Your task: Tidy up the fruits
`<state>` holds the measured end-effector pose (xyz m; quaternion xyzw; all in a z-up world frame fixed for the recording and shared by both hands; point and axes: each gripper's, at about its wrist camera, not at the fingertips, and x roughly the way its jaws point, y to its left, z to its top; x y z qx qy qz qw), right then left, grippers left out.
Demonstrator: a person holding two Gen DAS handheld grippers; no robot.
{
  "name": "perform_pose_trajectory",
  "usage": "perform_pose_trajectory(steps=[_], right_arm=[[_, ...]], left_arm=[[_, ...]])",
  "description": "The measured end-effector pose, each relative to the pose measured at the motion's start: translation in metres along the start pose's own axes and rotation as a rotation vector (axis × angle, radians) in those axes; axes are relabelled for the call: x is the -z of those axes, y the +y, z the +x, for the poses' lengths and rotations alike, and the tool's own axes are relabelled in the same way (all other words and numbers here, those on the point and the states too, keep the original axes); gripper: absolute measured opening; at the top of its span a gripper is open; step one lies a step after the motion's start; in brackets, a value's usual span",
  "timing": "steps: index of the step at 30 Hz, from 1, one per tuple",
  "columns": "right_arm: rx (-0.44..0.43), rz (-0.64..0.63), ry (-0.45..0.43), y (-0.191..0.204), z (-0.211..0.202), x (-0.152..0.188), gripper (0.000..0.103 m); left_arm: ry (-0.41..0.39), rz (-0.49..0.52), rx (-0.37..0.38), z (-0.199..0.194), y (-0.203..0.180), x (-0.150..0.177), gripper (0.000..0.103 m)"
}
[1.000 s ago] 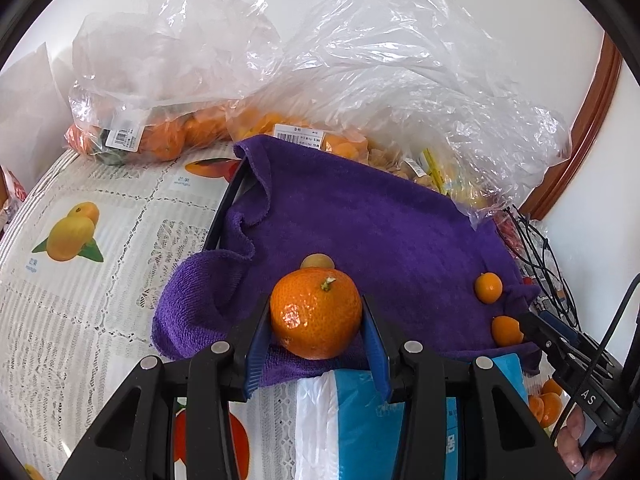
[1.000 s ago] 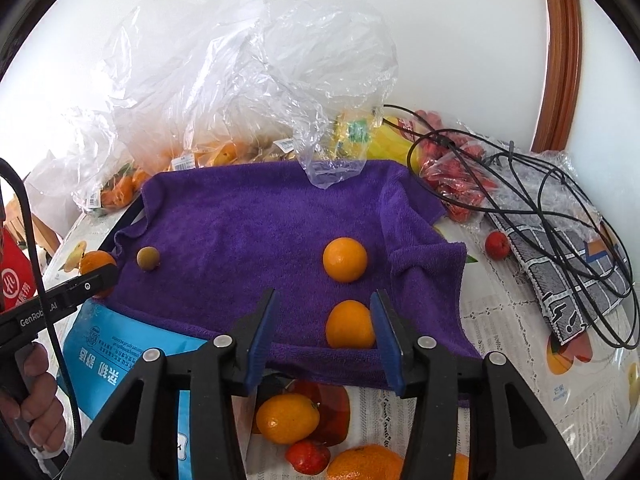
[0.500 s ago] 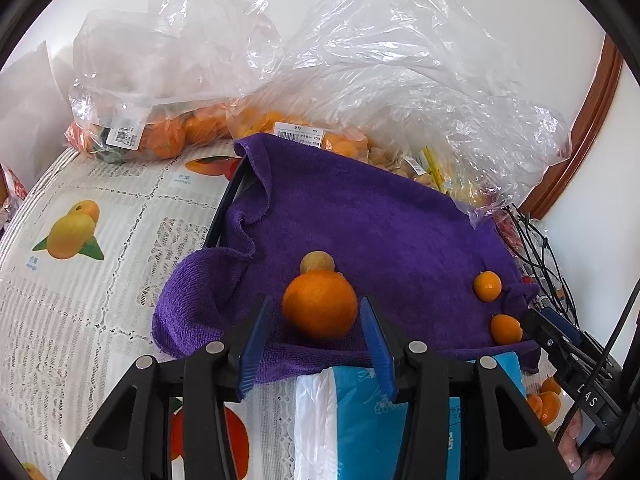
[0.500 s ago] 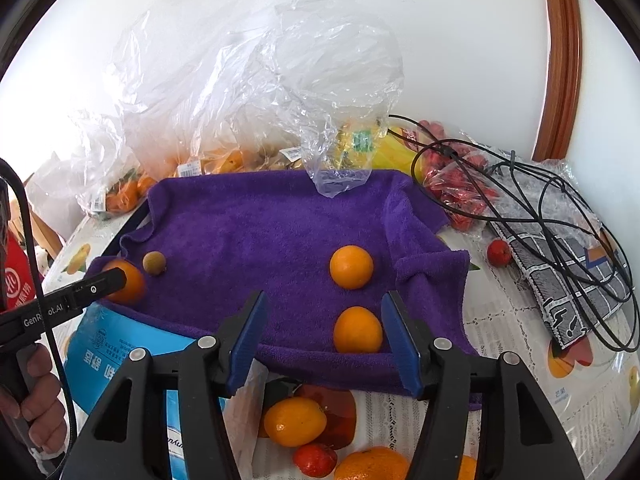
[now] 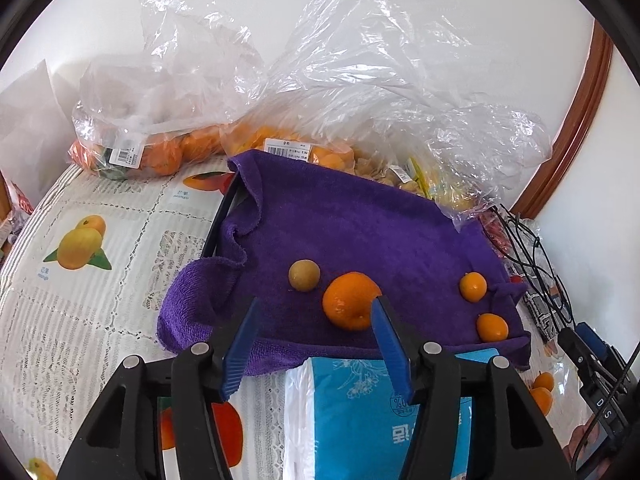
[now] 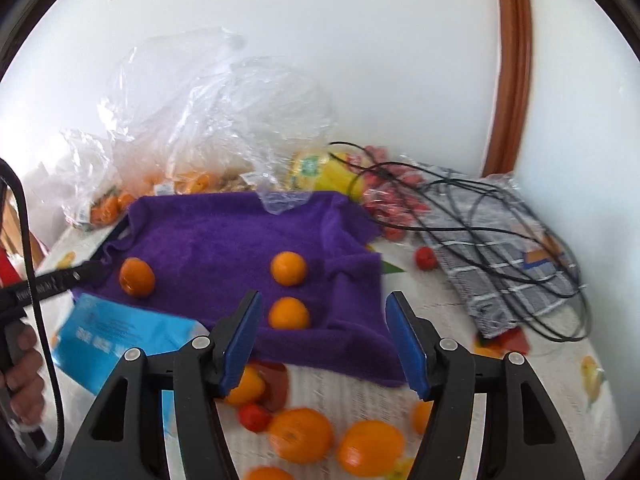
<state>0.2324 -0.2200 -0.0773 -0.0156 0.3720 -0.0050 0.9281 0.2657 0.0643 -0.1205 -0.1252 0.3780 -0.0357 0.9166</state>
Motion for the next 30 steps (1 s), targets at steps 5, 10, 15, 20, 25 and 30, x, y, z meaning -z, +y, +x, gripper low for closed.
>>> perform_pose_trajectory(steps=[5,10,15,20,25,30], right_arm=[[0.039,0.045,0.035,-0.036,-0.009,0.018,0.062],[0.067,0.09,0.081,-0.063,-0.009,0.038,0.05],[0.058,0.086,0.113,-0.07,-0.005,0.051,0.045],[0.04,0.084,0.14,-0.07,0.009,0.058,0.045],[0.017,0.128,0.176,-0.077,0.023,0.062,0.042],[-0.006,0.144,0.206,-0.08,0.034,0.067,0.04]], left_arm=[[-0.022,0.039,0.017,-0.014,-0.011,0.001,0.061],[-0.022,0.075,0.033,-0.02,-0.022,0.005,0.063],[-0.003,0.089,0.028,-0.02,-0.026,0.013,0.063],[0.011,0.081,0.028,-0.02,-0.025,0.018,0.063],[0.026,0.068,0.026,-0.019,-0.023,0.022,0.063],[0.029,0.074,0.02,-0.019,-0.026,0.023,0.063]])
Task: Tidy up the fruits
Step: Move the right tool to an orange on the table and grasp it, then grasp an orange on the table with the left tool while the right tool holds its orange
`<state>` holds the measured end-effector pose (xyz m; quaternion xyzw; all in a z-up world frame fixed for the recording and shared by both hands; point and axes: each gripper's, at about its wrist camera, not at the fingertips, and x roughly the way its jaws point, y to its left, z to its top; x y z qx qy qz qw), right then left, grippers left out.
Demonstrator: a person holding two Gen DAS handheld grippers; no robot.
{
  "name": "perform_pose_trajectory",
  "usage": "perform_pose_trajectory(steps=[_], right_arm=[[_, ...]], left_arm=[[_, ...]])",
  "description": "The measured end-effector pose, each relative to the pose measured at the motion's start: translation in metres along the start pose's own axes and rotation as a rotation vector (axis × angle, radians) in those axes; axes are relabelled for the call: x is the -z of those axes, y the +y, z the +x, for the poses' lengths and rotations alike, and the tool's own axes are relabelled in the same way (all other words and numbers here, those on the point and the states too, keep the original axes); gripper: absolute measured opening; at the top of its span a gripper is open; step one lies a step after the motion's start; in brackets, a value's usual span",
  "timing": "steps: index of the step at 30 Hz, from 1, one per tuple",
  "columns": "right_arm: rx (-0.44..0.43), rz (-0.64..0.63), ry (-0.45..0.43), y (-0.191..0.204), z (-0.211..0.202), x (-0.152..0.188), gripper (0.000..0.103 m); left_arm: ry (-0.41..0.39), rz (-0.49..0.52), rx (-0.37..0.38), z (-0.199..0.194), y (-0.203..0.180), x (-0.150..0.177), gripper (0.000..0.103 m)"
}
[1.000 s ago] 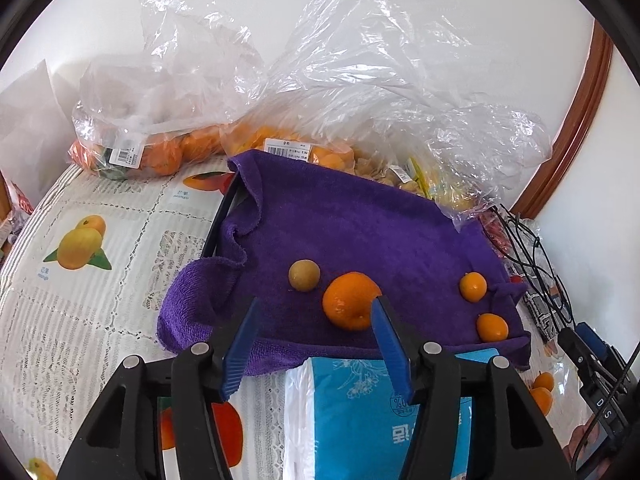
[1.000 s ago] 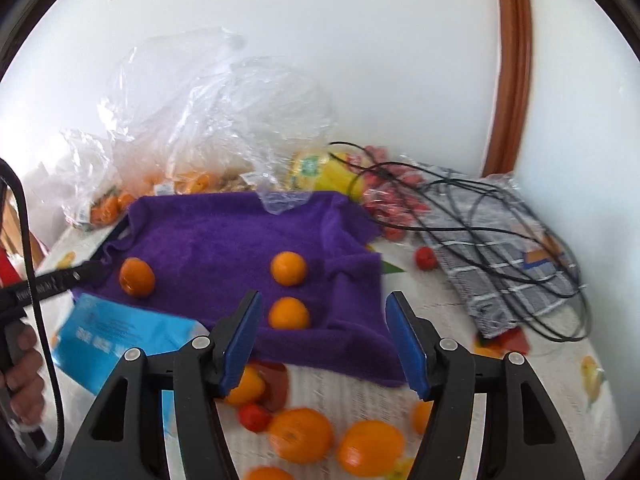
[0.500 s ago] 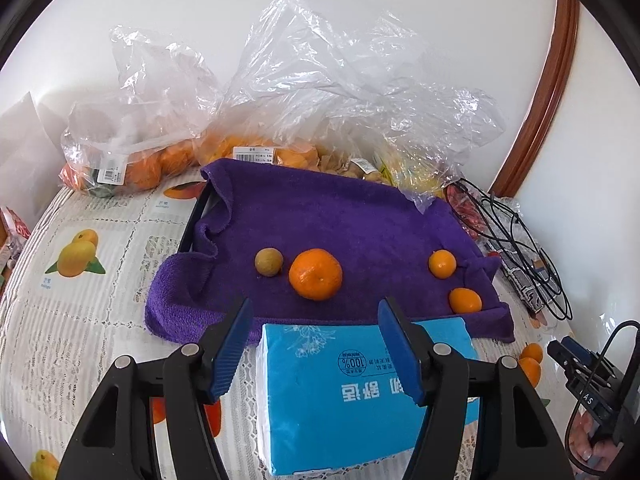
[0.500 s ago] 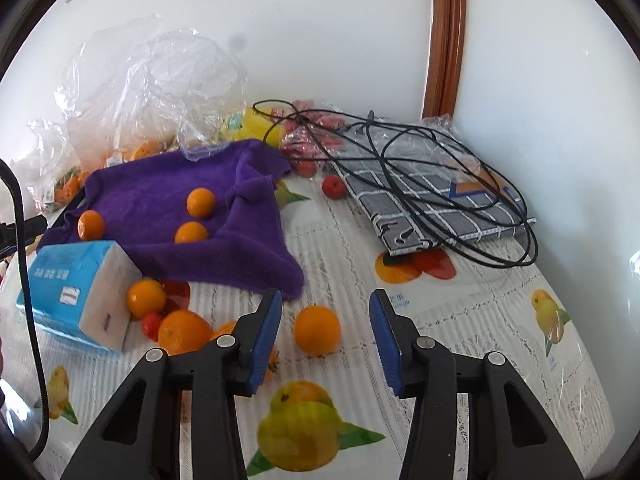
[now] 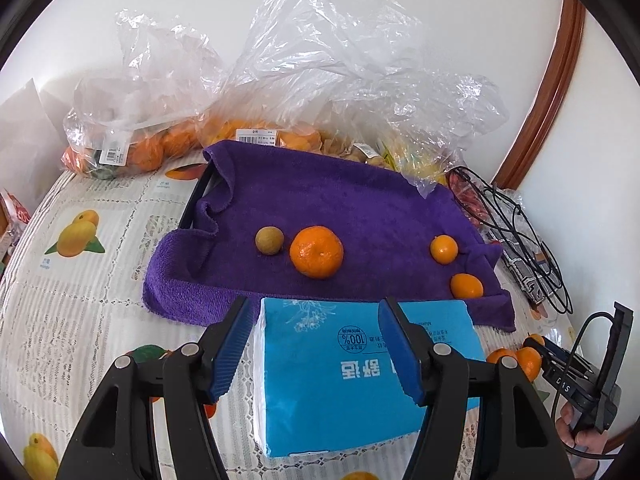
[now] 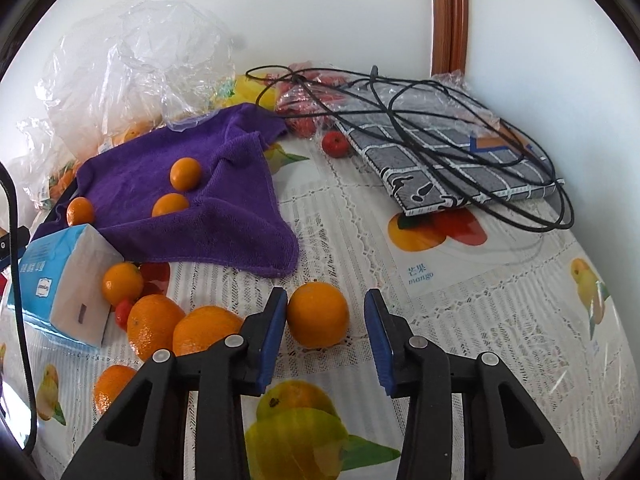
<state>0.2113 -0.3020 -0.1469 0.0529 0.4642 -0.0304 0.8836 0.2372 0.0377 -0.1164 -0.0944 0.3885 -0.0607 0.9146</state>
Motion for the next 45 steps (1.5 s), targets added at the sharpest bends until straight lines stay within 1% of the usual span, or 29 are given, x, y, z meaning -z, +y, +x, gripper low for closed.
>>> perform_pose_trajectory(steps=[2,3,7,9,10,12,14,17,20,23,26,31,34,37,45], right_arm=[[-0.009,0.005,0.004,-0.001,0.003,0.0,0.033],[-0.014,0.011,0.005,-0.002,0.004,0.001,0.031],[-0.024,0.021,-0.02,-0.003,-0.002,0.002,0.031],[-0.038,0.031,-0.034,-0.004,-0.008,0.002,0.031],[-0.044,0.027,-0.038,-0.003,-0.009,0.002,0.031],[-0.043,0.002,-0.044,0.0,-0.01,0.004,0.031],[-0.039,0.004,-0.048,0.001,-0.008,0.005,0.031],[-0.09,0.014,-0.046,0.001,-0.011,0.006,0.031],[-0.109,-0.002,-0.042,0.005,-0.018,0.01,0.031],[-0.125,-0.031,-0.044,0.012,-0.028,0.016,0.031],[-0.141,-0.052,-0.049,0.017,-0.038,0.021,0.031],[-0.193,-0.071,-0.053,0.023,-0.051,0.028,0.031],[-0.173,-0.076,-0.062,0.024,-0.053,0.03,0.031],[-0.142,-0.071,-0.066,0.02,-0.052,0.031,0.031],[-0.143,-0.062,-0.063,0.003,-0.052,0.036,0.031]], left_arm=[[0.001,0.006,-0.001,-0.001,-0.002,0.001,0.063],[0.002,0.01,-0.002,-0.001,-0.004,0.002,0.063],[0.004,0.03,-0.011,-0.003,-0.01,0.005,0.063],[0.0,0.033,-0.003,-0.006,-0.013,0.006,0.063],[0.001,0.035,0.004,-0.007,-0.014,0.006,0.063],[-0.008,0.049,-0.005,-0.011,-0.017,0.007,0.063],[-0.02,0.048,-0.004,-0.017,-0.018,0.007,0.063],[-0.021,0.052,0.013,-0.024,-0.02,0.009,0.063],[-0.029,0.063,0.01,-0.029,-0.023,0.014,0.063],[-0.02,0.06,0.034,-0.032,-0.025,0.018,0.063],[-0.004,0.059,0.086,-0.035,-0.031,0.024,0.063],[0.027,0.104,0.159,-0.04,-0.05,0.038,0.063],[0.044,0.161,0.175,-0.039,-0.068,0.049,0.063],[0.068,0.221,0.174,-0.035,-0.087,0.061,0.063],[0.138,0.275,0.24,-0.017,-0.127,0.083,0.062]])
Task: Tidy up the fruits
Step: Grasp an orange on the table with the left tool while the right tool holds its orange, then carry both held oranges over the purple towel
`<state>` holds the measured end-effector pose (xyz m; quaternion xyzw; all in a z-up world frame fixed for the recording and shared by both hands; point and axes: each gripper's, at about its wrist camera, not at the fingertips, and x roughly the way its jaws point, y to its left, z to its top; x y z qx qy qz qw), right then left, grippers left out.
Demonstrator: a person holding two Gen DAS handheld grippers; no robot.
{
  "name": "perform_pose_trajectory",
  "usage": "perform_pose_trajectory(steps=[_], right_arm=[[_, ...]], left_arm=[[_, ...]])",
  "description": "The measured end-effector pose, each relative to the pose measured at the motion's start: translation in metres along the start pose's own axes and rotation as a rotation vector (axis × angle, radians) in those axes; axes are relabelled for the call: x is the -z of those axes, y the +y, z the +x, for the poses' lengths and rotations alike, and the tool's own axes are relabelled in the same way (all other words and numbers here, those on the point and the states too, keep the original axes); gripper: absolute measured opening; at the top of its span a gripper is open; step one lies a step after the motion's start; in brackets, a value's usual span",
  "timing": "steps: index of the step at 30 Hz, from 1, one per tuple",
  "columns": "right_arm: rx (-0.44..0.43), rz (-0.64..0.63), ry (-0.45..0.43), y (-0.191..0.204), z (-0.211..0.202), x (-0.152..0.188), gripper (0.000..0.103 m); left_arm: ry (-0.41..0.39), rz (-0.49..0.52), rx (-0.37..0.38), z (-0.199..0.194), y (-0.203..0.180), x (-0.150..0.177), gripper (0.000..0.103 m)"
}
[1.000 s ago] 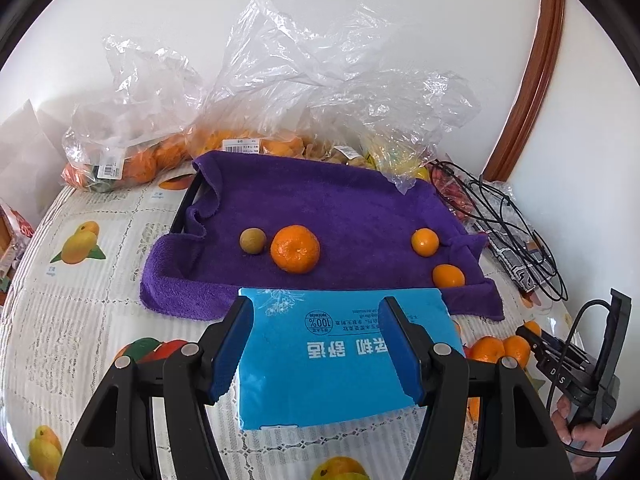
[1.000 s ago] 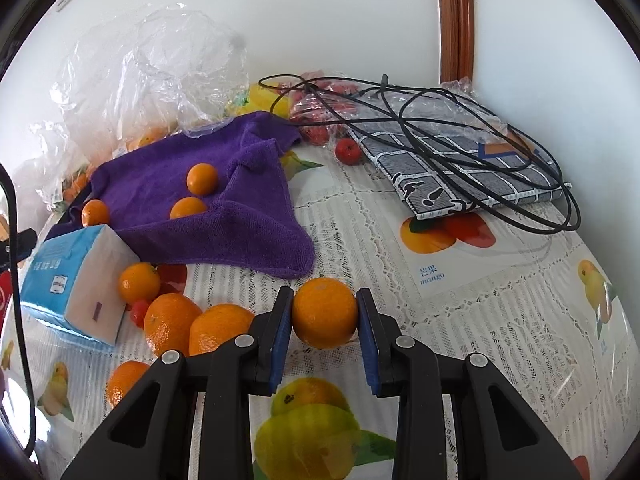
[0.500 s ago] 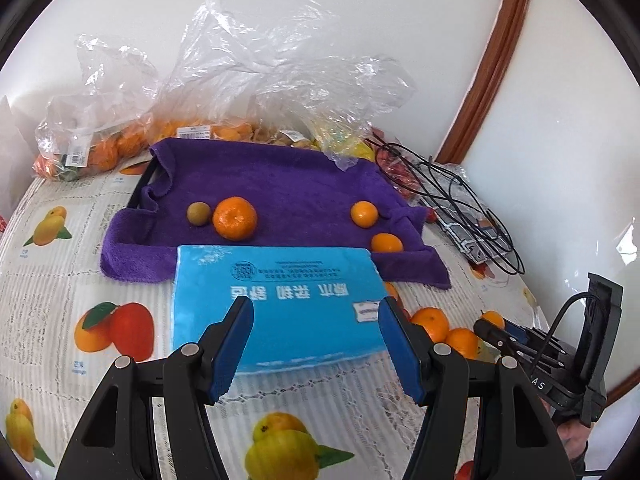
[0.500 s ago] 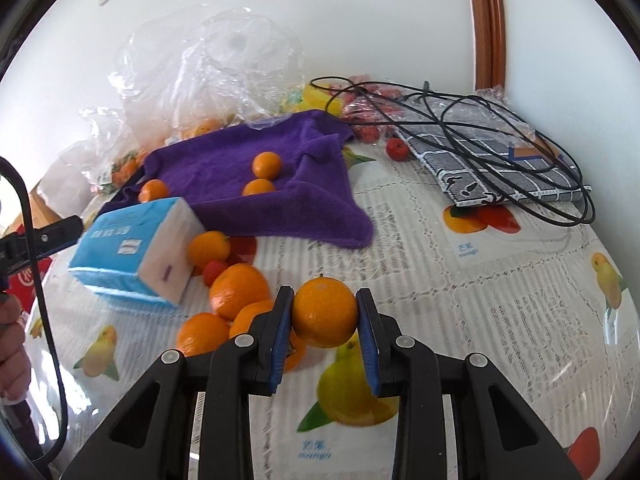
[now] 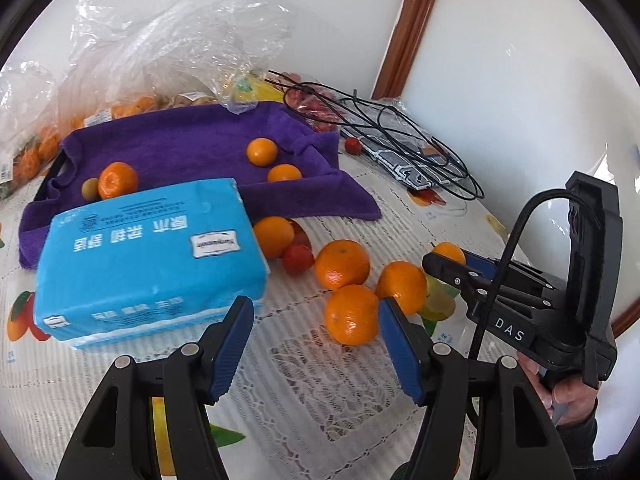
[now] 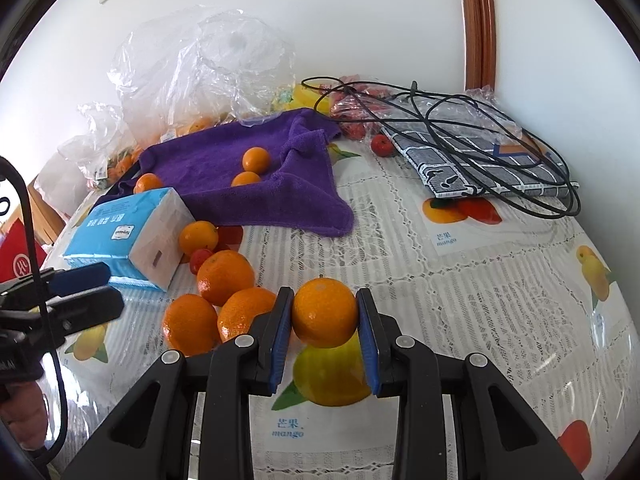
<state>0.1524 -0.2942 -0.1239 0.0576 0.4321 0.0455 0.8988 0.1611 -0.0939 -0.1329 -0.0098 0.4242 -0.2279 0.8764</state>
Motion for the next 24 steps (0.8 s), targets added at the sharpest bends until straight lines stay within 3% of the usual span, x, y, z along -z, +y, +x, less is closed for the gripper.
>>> perform_pose_trajectory(steps=[10,13,15,24], right_arm=[[0.042,0.017,-0.004,-0.027,-0.009,0.005,0.031],[0.058,0.02,-0.012,-0.032,-0.013,0.004,0.031],[0.074,0.015,-0.019,-0.033,-0.015,0.003,0.031],[0.09,-0.005,-0.038,-0.018,-0.026,-0.004,0.031]], left_arm=[[0.06,0.018,-0.002,0.036,-0.02,0.003,0.058],[0.085,0.023,-0.019,0.047,-0.022,0.006,0.052],[0.104,0.013,0.004,0.051,-0.023,0.007,0.036],[0.072,0.015,-0.026,0.028,-0.017,0.007,0.035]])
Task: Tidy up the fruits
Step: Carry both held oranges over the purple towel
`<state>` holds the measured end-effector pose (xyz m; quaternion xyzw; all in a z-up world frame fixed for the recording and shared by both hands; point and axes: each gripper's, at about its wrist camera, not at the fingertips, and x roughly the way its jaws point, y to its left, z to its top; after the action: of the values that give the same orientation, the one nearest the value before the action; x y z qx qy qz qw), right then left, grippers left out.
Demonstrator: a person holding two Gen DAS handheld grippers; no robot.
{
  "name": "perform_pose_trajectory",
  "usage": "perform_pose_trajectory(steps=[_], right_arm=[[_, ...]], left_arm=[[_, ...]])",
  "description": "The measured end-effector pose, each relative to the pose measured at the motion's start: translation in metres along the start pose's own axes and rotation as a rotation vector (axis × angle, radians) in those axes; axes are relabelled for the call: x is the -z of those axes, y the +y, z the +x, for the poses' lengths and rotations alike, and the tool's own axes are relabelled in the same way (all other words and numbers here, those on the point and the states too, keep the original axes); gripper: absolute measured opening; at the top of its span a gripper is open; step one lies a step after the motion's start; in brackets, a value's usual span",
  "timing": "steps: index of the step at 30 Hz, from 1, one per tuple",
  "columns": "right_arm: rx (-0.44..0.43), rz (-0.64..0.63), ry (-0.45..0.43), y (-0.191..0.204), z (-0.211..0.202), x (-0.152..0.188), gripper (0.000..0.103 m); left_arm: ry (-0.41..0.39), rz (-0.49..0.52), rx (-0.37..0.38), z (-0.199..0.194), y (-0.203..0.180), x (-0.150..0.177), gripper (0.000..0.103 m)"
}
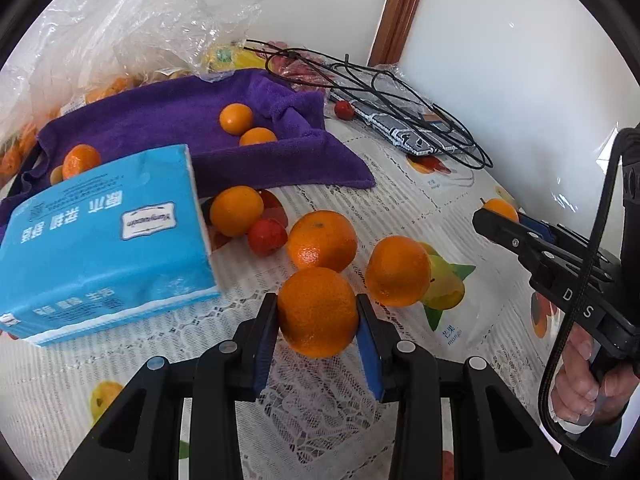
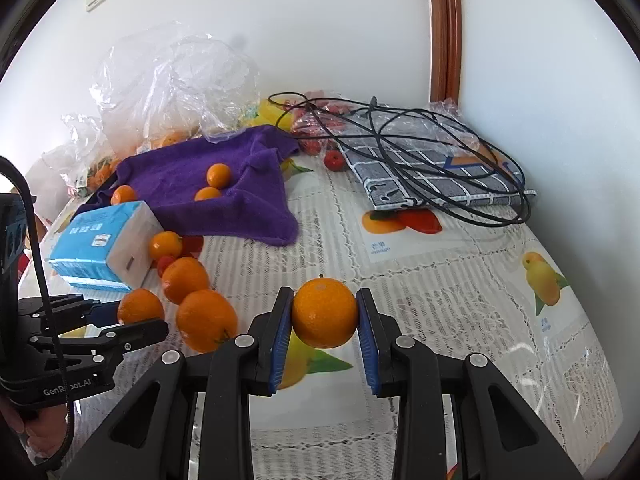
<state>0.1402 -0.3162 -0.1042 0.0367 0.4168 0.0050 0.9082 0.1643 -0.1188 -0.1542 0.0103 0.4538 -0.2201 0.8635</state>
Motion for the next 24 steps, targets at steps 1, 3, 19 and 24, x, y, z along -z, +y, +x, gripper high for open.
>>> perform_pose_trajectory(steps=[1,3,19,24], right_arm=[[-0.002,-0.002,-0.004,0.003,-0.002,-0.001,0.031],[-0.006,-0.006,-0.01,0.012,-0.004,-0.005,0.031],[-0.121,-0.061,-0.054,0.099,0.003,-0.044,0.031],[-0.152,-0.074,-0.077,0.119,0.009,-0.065,0.031]], left_arm=[[-0.009,-0.009,-0.003,-0.006,0.004,0.0,0.036],[-0.028,-0.028,-0.005,-0.018,0.012,0.001,0.035],[-0.159,-0.152,-0.189,-0.089,0.094,-0.01,0.036],[-0.194,-0.186,-0.213,-0.094,0.12,-0.023,0.035]])
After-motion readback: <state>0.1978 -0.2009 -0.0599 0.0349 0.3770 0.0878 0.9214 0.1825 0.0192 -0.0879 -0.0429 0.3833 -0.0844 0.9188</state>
